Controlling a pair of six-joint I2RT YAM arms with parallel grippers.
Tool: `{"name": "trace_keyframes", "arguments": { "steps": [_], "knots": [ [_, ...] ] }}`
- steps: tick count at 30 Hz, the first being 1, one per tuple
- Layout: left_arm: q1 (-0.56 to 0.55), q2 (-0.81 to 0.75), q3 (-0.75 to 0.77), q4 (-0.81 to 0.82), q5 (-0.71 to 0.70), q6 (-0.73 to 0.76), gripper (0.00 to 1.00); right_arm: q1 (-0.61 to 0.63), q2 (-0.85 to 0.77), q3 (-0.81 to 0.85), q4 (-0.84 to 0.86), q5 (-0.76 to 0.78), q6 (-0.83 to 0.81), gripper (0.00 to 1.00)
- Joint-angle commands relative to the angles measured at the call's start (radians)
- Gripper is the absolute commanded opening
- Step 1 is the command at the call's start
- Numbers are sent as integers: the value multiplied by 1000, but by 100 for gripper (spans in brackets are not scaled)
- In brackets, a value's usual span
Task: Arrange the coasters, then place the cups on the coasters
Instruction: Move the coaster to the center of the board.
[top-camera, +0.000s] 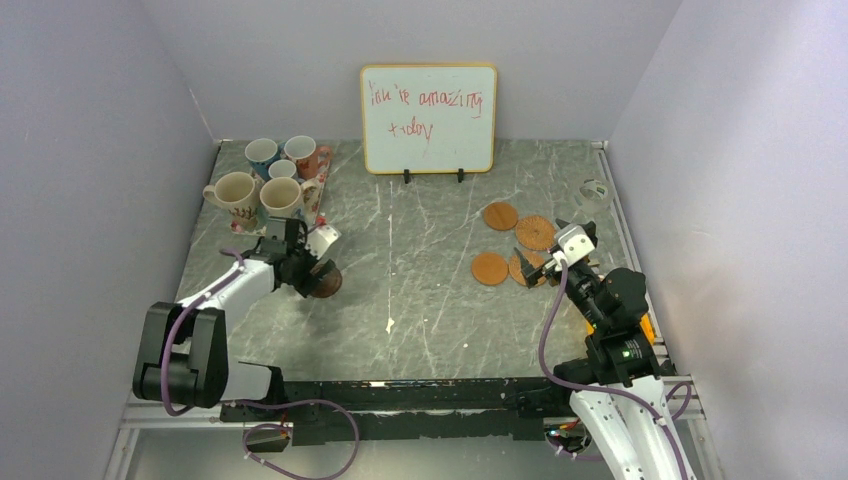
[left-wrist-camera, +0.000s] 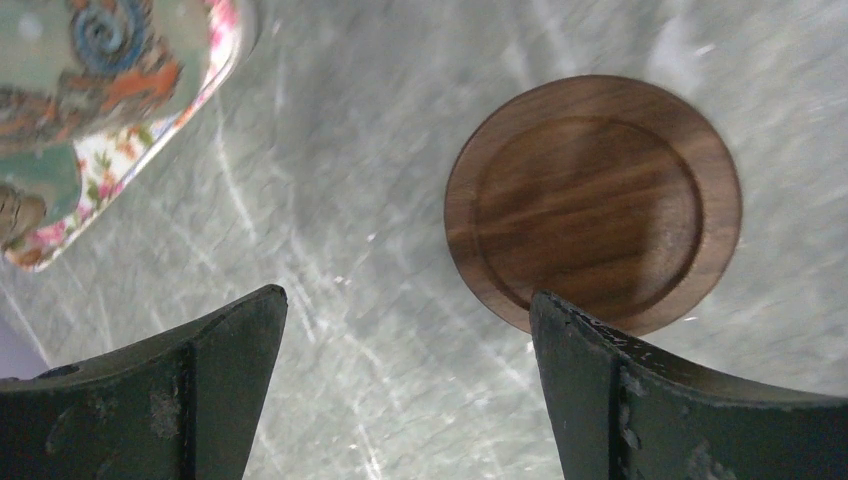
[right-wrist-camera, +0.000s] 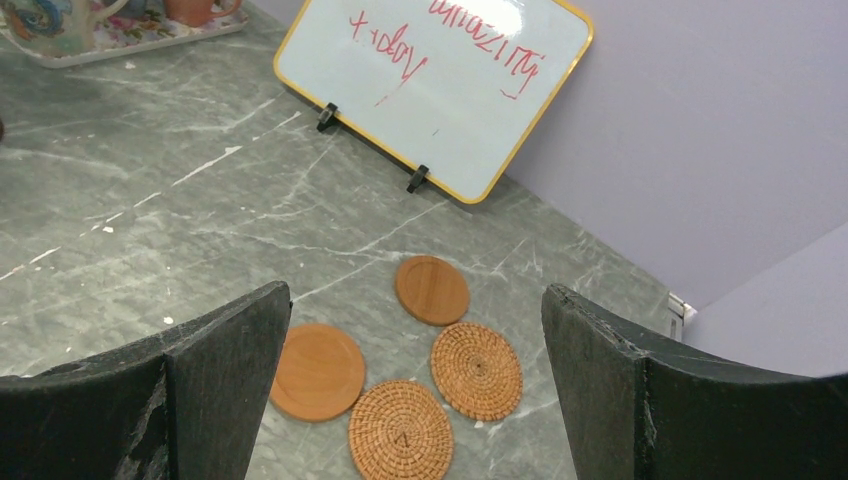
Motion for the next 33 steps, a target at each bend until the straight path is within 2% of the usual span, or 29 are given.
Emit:
{"name": "trace_keyframes", "arguments": {
  "steps": [1,10,15,21,33],
  "knots": [
    [120,-26,-6,-22,51,83,96,5,9,25,19,16,-1,99],
    [411,12,24,-39,153,203,96,11,13,25,21,18,-2,99],
    [523,58,65,-22,195,233,96,20,21,22,22,23,-5,99],
    [559,134,136,34,181,200,96,24,32,23,19,29,-7,99],
    [588,163,146,160,73,164,96,24,32,23,19,25,-7,99]
  ]
}}
